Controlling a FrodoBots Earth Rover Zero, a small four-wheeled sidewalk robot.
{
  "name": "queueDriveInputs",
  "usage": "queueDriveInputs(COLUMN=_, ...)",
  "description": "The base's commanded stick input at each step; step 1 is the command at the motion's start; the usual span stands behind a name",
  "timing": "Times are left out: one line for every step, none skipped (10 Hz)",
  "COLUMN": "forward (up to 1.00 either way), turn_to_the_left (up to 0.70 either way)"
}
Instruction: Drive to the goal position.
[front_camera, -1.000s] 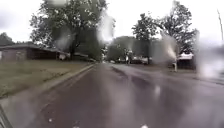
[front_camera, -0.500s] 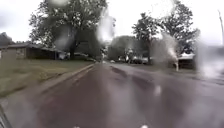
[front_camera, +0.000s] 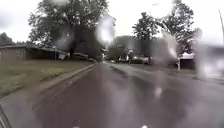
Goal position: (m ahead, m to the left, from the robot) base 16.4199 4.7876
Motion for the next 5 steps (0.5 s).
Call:
queueDriveInputs(forward=0.50, turn_to_the_left=-0.01)
queueDriveInputs(forward=0.50, turn_to_the_left=-0.01)
queueDriveInputs(forward=0.50, turn_to_the_left=-0.01)
queueDriveInputs(forward=0.50, turn_to_the_left=-0.01)
queueDriveInputs(forward=0.50, turn_to_the_left=-0.01)
